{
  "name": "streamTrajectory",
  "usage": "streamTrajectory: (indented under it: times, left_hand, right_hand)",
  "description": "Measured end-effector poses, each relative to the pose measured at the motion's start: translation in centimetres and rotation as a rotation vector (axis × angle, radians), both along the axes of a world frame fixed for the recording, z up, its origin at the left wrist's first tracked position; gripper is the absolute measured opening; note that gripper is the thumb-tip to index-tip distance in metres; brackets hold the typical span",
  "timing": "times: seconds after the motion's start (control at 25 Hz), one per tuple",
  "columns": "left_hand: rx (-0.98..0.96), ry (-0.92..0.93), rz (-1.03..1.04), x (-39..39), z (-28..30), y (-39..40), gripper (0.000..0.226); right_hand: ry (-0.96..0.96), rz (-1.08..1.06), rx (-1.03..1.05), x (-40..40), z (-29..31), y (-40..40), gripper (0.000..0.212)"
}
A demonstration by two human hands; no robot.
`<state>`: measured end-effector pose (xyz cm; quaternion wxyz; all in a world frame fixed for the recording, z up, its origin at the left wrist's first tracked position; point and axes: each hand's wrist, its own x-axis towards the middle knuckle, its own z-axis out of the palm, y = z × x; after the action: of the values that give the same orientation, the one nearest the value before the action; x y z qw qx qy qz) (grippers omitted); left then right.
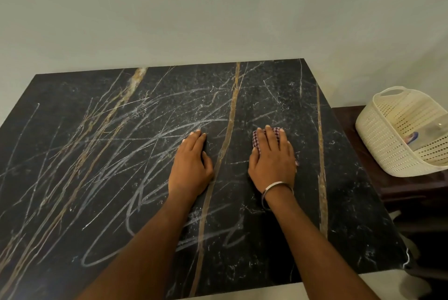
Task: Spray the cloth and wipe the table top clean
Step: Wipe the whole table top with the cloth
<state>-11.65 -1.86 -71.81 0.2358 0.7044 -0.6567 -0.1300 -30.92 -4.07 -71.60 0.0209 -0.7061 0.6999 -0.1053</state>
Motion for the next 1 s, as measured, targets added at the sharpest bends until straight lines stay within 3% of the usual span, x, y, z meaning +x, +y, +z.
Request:
streamTrajectory:
  times: [0.2, 0.36, 0.48, 0.64, 0.76, 1.0]
  left_hand:
    - [0.016, -0.001, -0.001, 0.2, 0.3, 0.1, 0.053]
    - [0.018, -0.031, -0.011, 0.1, 0.1, 0.1, 0.055]
    - [0.025, -0.045, -0.013, 0.1, 0.1, 0.1, 0.056]
    - [0.023, -0.040, -0.006, 0.0, 0.3, 0.1, 0.056]
    - [0.027, -0.031, -0.011, 0.1, 0.3, 0.1, 0.056]
    - [0.014, -0.026, -0.018, 0.2, 0.2, 0.0, 0.056]
  right_hand:
    - [0.024, 0.093, 0.008, -1.5, 0.0, -1.2, 0.053]
    - [0.028, -0.064, 0.017, -5.1, 0.2, -2.9, 0.054]
    - [0.011, -0.118, -0.001, -2.9, 0.2, -3.0, 0.053]
    - [-0.024, 0.037, -0.005, 1.8, 0.1, -2.9, 0.052]
    - [-0.004, 0.090, 0.000, 0.7, -0.1, -3.6, 0.052]
    - [0.019, -0.094, 0.001, -4.3, -0.1, -6.4, 0.054]
